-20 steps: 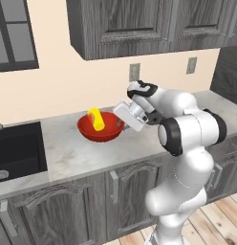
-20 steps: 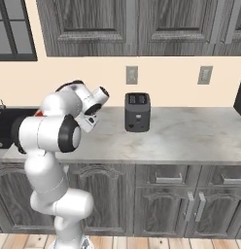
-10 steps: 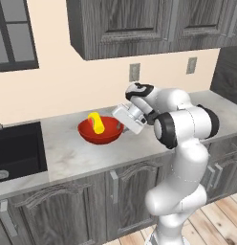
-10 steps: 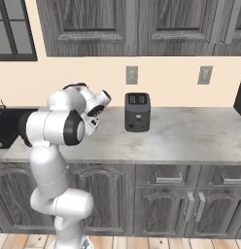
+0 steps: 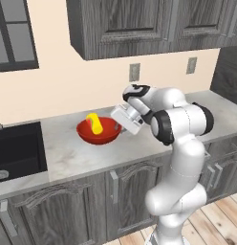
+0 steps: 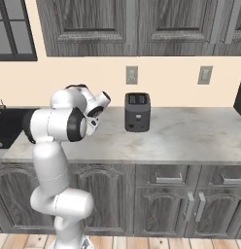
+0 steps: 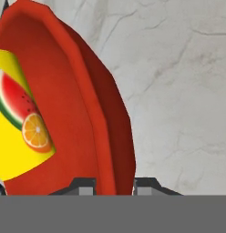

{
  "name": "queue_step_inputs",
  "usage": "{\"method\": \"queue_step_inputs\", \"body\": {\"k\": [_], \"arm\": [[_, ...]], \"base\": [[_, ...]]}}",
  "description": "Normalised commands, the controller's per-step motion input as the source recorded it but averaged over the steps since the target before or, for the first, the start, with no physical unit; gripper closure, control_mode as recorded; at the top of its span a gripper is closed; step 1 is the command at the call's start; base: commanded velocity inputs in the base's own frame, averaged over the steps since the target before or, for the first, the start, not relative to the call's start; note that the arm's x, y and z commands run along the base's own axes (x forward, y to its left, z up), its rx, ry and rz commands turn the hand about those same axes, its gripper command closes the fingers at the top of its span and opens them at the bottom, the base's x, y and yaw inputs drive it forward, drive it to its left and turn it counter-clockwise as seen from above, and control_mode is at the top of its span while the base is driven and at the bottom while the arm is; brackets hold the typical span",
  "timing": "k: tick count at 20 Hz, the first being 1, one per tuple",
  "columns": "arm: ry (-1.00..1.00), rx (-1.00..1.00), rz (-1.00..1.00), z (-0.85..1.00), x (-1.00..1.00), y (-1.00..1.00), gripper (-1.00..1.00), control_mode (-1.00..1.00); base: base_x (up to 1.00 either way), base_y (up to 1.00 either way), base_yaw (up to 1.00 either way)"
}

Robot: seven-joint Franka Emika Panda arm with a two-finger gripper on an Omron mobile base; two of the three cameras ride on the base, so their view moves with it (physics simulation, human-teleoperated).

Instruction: Place the cup inside the bowl on the dining table and move the bowl to any counter.

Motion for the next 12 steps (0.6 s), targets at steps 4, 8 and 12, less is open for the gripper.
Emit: {"method": "queue_step_inputs", "body": {"k": [4, 8, 12], "arm": [[0.0, 0.0, 0.0, -0.08, 0.19, 0.03, 1.0, -1.0], [0.0, 0.0, 0.0, -0.18, 0.18, 0.02, 1.0, -1.0], [0.0, 0.0, 0.0, -0.11, 0.15, 0.02, 1.0, -1.0]], "base": [[0.0, 0.0, 0.0], [0.0, 0.0, 0.0], [0.0, 0.0, 0.0]]}}
